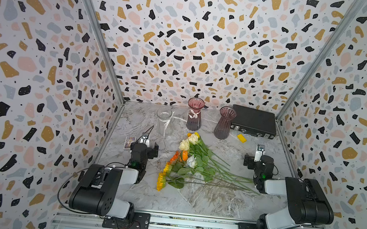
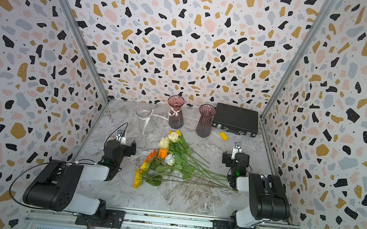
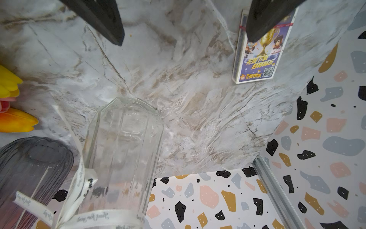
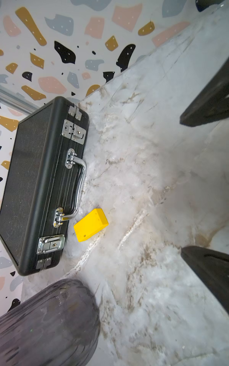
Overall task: Arrange the flowers in different vases according to their variety
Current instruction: Pick up the flower at the center of the board.
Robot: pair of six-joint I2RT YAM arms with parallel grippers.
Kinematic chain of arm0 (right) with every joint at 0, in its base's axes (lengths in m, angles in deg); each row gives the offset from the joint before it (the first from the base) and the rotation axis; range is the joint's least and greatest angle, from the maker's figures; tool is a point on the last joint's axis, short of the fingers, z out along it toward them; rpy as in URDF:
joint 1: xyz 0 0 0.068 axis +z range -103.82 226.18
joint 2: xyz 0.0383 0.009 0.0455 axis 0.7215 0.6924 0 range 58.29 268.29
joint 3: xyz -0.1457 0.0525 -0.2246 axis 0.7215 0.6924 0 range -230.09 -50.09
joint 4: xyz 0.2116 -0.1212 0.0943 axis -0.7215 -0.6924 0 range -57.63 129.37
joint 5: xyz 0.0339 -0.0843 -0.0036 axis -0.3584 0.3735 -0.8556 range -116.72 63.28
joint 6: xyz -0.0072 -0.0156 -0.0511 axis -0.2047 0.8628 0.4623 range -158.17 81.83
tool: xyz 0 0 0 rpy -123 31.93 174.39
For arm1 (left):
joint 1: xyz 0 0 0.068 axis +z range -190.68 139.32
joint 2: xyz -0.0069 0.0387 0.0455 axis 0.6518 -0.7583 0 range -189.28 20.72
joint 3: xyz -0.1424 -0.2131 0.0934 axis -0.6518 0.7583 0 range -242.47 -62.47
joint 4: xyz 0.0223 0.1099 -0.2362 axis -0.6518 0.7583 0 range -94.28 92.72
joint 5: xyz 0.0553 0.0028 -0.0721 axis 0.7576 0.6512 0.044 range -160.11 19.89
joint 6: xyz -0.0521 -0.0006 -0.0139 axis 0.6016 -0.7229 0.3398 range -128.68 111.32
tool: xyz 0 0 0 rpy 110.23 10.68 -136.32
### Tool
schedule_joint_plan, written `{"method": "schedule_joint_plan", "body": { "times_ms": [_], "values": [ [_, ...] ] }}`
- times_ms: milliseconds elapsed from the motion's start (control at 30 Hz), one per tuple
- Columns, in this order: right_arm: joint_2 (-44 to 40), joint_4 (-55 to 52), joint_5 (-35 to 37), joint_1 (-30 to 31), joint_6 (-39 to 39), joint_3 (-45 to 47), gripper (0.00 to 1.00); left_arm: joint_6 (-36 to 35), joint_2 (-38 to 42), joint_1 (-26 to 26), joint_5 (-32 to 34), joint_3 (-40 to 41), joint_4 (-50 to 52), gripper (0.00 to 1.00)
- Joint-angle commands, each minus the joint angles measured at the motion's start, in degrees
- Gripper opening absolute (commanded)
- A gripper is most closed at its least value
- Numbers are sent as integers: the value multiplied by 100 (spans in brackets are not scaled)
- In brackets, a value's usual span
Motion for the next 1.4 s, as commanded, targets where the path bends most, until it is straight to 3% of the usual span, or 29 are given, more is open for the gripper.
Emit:
{"method": "schedule_joint_plan", "body": {
  "times_ms": [0, 1367],
  "values": [
    [-60, -36, -19, 2, 46, -139, 100, -13, 19, 35, -79, -41, -136, 99],
    [-60, -73, -54, -12, 33, -156, 100, 9, 117, 48, 6, 47, -247, 100]
  ]
}}
